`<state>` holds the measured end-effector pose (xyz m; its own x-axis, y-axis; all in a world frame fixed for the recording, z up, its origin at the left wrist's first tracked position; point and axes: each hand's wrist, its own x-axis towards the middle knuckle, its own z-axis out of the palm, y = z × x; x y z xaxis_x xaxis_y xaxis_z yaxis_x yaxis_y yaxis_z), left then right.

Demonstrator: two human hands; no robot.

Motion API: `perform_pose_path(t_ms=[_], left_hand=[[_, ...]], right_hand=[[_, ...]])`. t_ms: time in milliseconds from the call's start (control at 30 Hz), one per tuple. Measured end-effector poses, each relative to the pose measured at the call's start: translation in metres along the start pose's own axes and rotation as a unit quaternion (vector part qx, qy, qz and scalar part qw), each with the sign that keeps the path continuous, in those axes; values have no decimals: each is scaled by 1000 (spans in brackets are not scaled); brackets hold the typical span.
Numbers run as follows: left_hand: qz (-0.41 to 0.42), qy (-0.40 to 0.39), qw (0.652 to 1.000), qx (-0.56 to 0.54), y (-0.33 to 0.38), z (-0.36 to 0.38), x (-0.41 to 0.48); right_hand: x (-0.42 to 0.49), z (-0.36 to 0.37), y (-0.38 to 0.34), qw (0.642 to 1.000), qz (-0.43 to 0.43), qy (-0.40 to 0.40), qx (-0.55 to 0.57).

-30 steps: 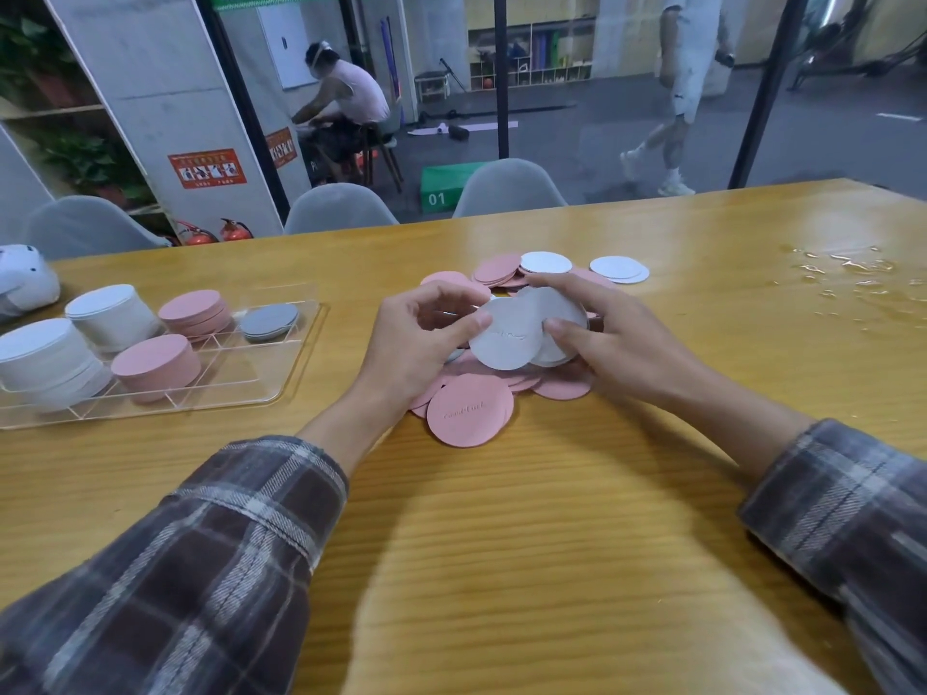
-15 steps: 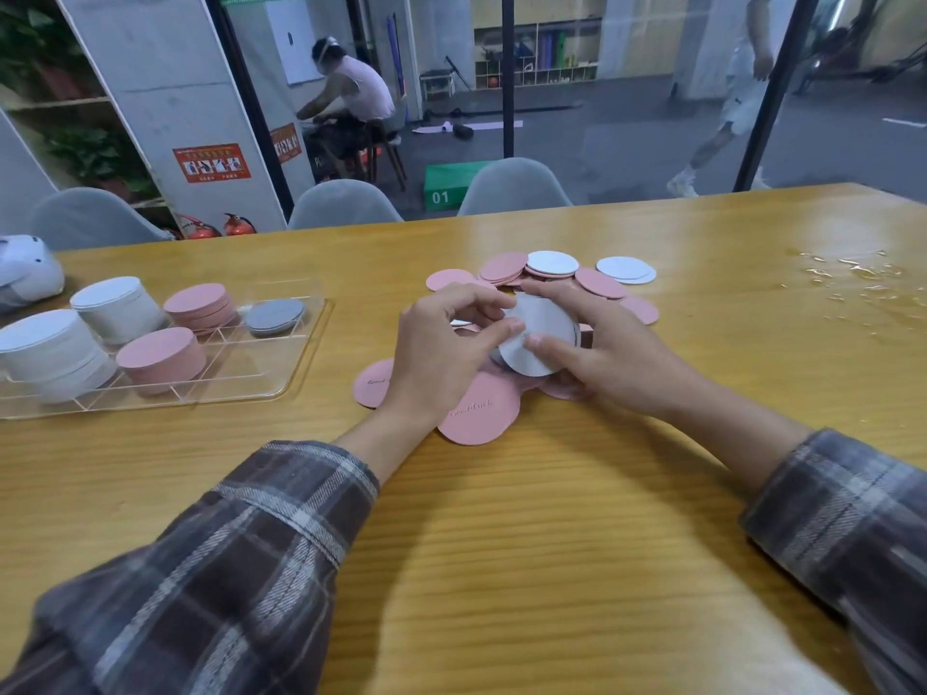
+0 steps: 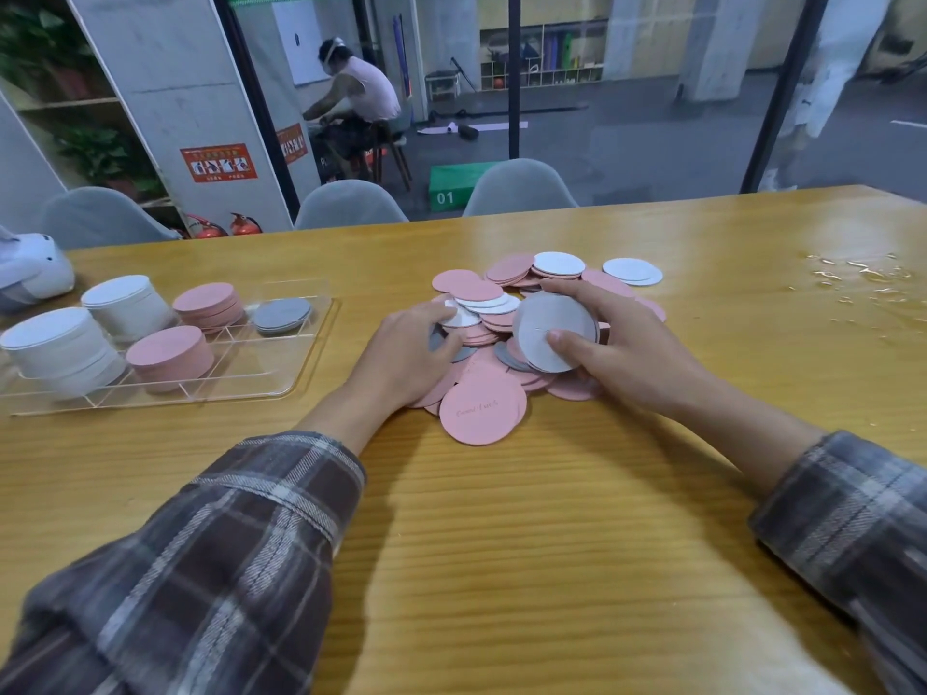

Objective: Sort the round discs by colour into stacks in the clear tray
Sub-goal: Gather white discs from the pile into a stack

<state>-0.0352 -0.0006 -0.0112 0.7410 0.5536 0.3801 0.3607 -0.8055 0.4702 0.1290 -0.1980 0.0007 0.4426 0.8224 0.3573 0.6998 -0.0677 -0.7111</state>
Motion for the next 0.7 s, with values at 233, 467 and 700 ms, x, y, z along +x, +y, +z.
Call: perform_pose_path(t_ms=[233,467,700], left_hand=[[14,-1,999,30,-4,-8,2],[38,6,999,15,-7,-14,-2],[32,4,999,-24,-3,-16,-6]], right_hand=[[1,-2,1,1000,-5,5,-9],[0,1,2,1000,5,14,-16],[0,0,0,1000,1,17,-22]])
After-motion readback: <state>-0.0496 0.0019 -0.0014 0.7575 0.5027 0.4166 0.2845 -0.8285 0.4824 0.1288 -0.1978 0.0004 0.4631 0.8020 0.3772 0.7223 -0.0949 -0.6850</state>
